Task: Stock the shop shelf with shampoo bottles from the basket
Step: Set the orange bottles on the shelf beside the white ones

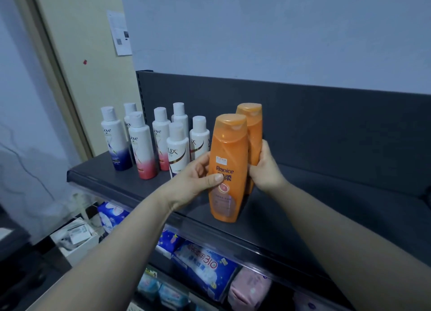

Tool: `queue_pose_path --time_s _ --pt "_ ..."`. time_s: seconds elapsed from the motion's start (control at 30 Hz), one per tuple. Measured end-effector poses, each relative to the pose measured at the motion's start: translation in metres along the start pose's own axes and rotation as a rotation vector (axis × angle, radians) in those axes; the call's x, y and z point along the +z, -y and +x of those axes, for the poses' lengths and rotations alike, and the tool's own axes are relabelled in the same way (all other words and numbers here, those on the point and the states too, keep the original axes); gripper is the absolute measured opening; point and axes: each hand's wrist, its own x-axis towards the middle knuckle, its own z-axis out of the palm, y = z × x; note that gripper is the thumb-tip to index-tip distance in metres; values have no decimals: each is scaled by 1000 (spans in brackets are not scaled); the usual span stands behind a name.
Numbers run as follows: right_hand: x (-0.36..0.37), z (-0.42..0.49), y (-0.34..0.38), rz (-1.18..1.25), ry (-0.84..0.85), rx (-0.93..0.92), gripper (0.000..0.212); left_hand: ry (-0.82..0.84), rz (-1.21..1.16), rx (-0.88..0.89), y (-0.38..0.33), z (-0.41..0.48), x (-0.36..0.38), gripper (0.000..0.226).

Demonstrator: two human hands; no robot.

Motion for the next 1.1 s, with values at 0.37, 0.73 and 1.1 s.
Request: queue_pose_path --time_s 0.37,0.73,1.1 --pt "-15 -23 7 -196 81 49 92 -119 163 118 -2 -14 -1 85" --pt "-52 -147 41 -925 -280 -150 60 -403 930 734 -2 -43 87 63" --pt "-103 -300 50 -1272 -461 110 59 -38 1024 690 39 -48 207 58"
